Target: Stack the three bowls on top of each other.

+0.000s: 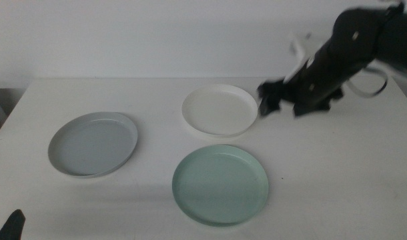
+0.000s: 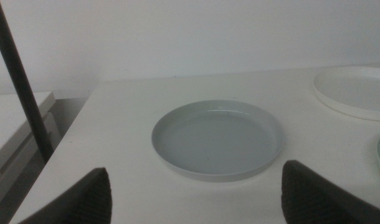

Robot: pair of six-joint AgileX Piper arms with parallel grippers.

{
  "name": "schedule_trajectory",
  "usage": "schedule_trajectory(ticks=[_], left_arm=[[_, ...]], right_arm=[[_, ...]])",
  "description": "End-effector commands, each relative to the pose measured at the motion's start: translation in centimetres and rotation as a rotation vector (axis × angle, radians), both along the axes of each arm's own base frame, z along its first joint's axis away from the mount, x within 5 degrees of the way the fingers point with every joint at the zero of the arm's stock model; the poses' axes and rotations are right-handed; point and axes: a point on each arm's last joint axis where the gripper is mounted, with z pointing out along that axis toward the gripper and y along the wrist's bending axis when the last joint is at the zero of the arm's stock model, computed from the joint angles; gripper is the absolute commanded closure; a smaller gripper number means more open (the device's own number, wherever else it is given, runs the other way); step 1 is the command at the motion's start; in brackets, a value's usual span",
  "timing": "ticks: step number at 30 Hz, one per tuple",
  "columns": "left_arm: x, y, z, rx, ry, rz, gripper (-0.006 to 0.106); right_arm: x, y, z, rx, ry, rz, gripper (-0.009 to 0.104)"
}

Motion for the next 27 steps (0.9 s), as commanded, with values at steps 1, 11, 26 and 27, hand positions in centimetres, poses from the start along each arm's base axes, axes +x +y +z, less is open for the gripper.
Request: schedule_trajectory(ticks=[1, 11, 26, 27], left_arm=[[0.0, 0.1, 0.6, -0.014, -0.085, 0.007, 0.01], [0.0, 0.1, 0.6, -0.014, -0.085, 0.007, 0.01], [0.0, 0.1, 0.6, -0.014, -0.085, 0.007, 0.01], [0.0, 0.1, 0.6, -0.014, -0.085, 0.007, 0.01]], right_arm=[[1.5, -1.7, 3.6, 0.008, -0.138, -0.033, 0.035], [9.6, -1.4, 2.7, 0.026, -0.181, -0.073, 0.038], [14.9, 0.5, -6.0, 0.06, -0.114, -0.073, 0.044], [15.0, 0.6, -6.3, 0.069, -0.114, -0.071, 0.046]])
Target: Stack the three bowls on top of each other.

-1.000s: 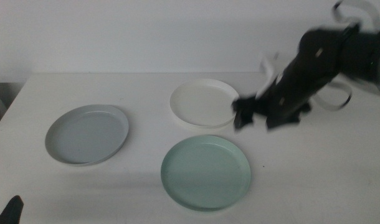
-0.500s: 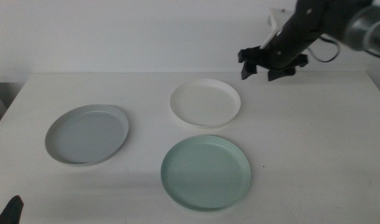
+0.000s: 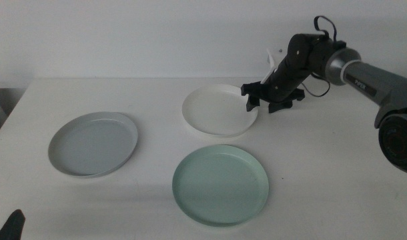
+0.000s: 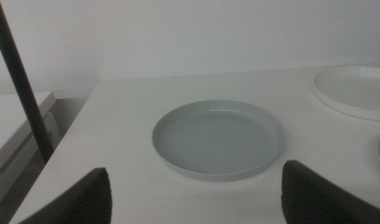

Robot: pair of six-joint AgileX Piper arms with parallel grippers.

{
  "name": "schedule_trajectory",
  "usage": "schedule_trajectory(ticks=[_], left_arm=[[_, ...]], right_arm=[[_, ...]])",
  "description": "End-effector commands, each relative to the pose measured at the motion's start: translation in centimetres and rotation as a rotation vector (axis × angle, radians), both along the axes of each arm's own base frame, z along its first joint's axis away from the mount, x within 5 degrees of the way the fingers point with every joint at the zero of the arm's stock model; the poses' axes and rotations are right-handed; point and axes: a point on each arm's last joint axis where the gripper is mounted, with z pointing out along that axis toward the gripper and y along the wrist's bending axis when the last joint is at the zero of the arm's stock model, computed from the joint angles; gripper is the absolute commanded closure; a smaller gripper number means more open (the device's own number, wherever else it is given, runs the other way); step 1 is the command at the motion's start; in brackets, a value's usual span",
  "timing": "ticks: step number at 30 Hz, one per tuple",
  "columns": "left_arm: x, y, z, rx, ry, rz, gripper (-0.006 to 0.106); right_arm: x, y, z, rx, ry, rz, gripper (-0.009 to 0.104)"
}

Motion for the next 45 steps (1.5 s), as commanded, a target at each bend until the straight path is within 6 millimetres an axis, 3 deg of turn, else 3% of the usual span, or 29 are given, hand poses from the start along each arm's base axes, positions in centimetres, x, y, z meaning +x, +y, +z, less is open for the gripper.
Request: schedule_trajectory(ticks=[1, 5, 10, 13, 16, 21, 27, 30, 36, 45], left_arm=[[0.0, 0.1, 0.6, -0.014, -0.085, 0.007, 0.01], [0.0, 0.1, 0.6, -0.014, -0.085, 0.007, 0.01], [0.0, 0.1, 0.6, -0.014, -0.085, 0.007, 0.01], [0.0, 0.1, 0.6, -0.014, -0.085, 0.007, 0.01], [0.0, 0.1, 0.6, -0.014, -0.085, 0.007, 0.01], [0.0, 0.1, 0.6, -0.014, -0.085, 0.007, 0.01], [0.0, 0.1, 0.6, -0.014, -0.085, 0.007, 0.01], [0.0, 0.1, 0.6, -0.014, -0.085, 0.007, 0.01], [0.0, 0.1, 0.6, -0.014, -0.085, 0.007, 0.01], [0.0, 0.1, 0.6, -0.014, -0.085, 0.007, 0.01]], right_arm=[[0.6, 0.0, 4.4, 0.059, -0.15, 0.0, 0.048], [1.0, 0.2, 3.5, 0.073, -0.165, -0.001, 0.061], [1.0, 0.2, 3.1, 0.053, -0.168, 0.033, 0.095], [0.7, 0.1, 4.1, 0.056, -0.168, 0.035, 0.095], [-0.3, -0.2, 6.8, 0.063, -0.215, 0.03, 0.095], [-4.1, -1.1, 11.0, 0.079, -0.293, 0.02, 0.095], [-11.0, -0.8, 13.2, 0.087, -0.347, 0.096, 0.095], [-13.9, -0.5, 12.7, 0.077, -0.308, 0.129, 0.095], [-17.8, 0.9, 10.4, 0.063, -0.254, 0.189, 0.095], [-19.6, 1.6, 6.9, 0.061, -0.248, 0.181, 0.095]])
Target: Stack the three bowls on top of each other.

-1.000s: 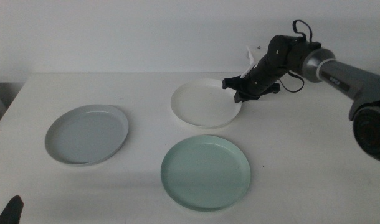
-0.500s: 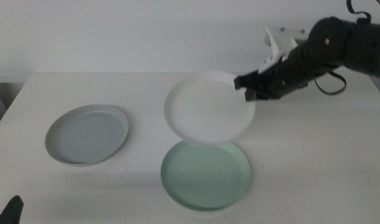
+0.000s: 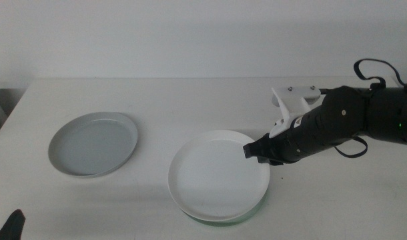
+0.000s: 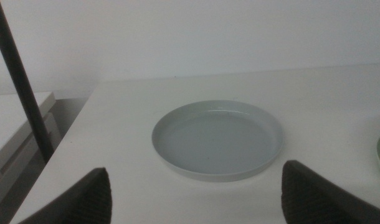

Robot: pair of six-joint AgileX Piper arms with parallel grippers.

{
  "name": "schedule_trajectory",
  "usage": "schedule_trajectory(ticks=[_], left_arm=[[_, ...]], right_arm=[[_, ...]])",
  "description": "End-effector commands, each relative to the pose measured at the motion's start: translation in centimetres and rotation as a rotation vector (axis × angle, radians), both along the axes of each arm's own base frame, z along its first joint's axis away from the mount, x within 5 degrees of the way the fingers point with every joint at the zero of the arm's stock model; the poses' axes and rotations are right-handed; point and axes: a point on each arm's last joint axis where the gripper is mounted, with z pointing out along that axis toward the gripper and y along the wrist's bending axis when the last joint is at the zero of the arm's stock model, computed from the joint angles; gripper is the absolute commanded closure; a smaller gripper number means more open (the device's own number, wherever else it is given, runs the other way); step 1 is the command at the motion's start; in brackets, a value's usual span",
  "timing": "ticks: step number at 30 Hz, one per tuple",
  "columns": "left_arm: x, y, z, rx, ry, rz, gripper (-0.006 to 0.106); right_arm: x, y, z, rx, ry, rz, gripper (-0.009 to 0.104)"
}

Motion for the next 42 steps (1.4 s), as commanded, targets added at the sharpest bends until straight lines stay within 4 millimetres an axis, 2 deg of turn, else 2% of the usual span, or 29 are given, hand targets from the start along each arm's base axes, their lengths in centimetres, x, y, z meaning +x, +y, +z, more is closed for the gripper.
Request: schedule_trajectory(ticks=[1, 10, 14, 17, 20, 22, 25, 29, 34, 39, 42], left_arm=[[0.0, 0.0, 0.6, -0.015, -0.085, 0.007, 0.01], [0.0, 0.0, 0.6, -0.015, -0.085, 0.007, 0.01], [0.0, 0.0, 0.6, -0.015, -0.085, 0.007, 0.01], [0.0, 0.0, 0.6, -0.015, -0.085, 0.007, 0.01], [0.0, 0.0, 0.6, -0.015, -0.085, 0.007, 0.01], [0.0, 0.0, 0.6, -0.015, -0.085, 0.007, 0.01], [0.0, 0.0, 0.6, -0.015, -0.085, 0.007, 0.01], [0.0, 0.0, 0.6, -0.015, -0.085, 0.007, 0.01], [0.0, 0.0, 0.6, -0.015, -0.085, 0.007, 0.01], [0.0, 0.0, 0.6, -0.015, -0.085, 0.007, 0.01], [0.0, 0.0, 0.6, -0.015, -0.085, 0.007, 0.01]], right_arm=[[0.3, 0.1, 2.6, 0.065, -0.135, -0.03, 0.095], [0.7, 0.2, 0.9, 0.047, -0.097, -0.037, 0.095], [0.8, 0.3, 0.7, 0.054, -0.09, -0.052, 0.092], [0.8, 0.3, 0.7, 0.052, -0.086, -0.05, 0.083], [0.6, 0.2, 0.9, 0.052, -0.078, -0.046, 0.068], [0.3, 0.1, 1.7, 0.061, -0.085, -0.043, 0.057], [-1.1, -0.4, 4.9, 0.089, -0.128, -0.023, 0.041], [-4.5, -2.1, 11.2, 0.105, -0.284, 0.055, 0.028], [-10.0, -4.6, 17.4, 0.117, -0.461, 0.154, 0.028], [-15.1, -7.2, 21.2, 0.09, -0.652, 0.241, 0.029], [-18.2, -8.7, 22.9, 0.113, -0.734, 0.245, 0.029]])
